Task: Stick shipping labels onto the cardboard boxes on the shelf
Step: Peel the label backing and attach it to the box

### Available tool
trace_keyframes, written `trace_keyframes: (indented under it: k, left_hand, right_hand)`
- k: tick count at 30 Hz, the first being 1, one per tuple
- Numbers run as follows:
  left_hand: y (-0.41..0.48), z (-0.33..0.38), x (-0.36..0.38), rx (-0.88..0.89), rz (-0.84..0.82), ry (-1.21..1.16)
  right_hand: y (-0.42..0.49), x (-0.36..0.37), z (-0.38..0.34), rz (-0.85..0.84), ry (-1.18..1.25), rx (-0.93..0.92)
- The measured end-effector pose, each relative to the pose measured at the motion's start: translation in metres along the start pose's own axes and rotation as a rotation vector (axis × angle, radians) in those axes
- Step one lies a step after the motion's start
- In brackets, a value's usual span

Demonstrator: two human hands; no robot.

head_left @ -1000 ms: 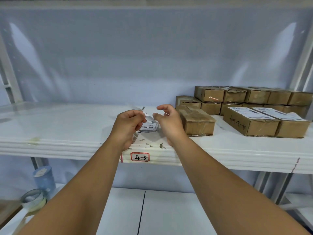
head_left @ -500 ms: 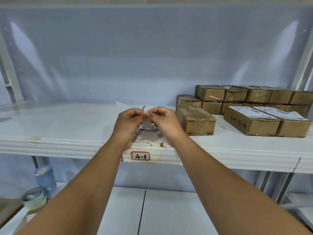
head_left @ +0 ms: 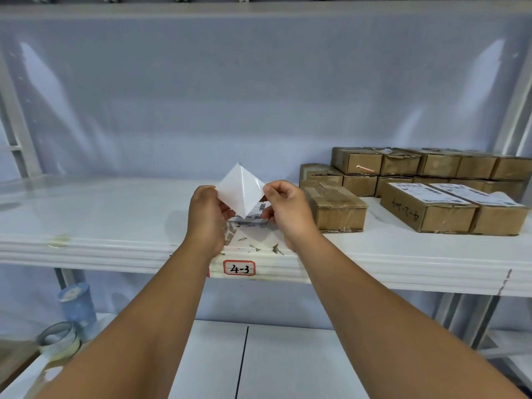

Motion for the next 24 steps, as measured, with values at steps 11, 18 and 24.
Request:
trace_keyframes:
  k: [11, 18, 24]
  left_hand:
    - [0.001, 0.005, -0.015, 0.004, 0.278, -0.128]
    - [0.004, 0.004, -0.015, 0.083, 0.346, 0.011]
    - [-0.003, 0.006, -0.009, 0.079, 0.267, 0.153]
  right_hand:
    - [-0.007, -0.008, -0.004, 0.104, 0.164, 0.052]
    - [-0.011, -0.029, -0.021, 0.239, -0.115, -0.125]
    - [-0.005, -0.084, -0.046, 0.447, -0.194, -0.136]
Point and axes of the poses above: each hand's wrist, its own y-axis towards the middle knuckle, its own x-axis out of the palm, z = x × y, the point moved 5 cm from there along y, towards the middle knuckle, and after that the axes turned 15 degrees about -y, right-handed, at the moved point
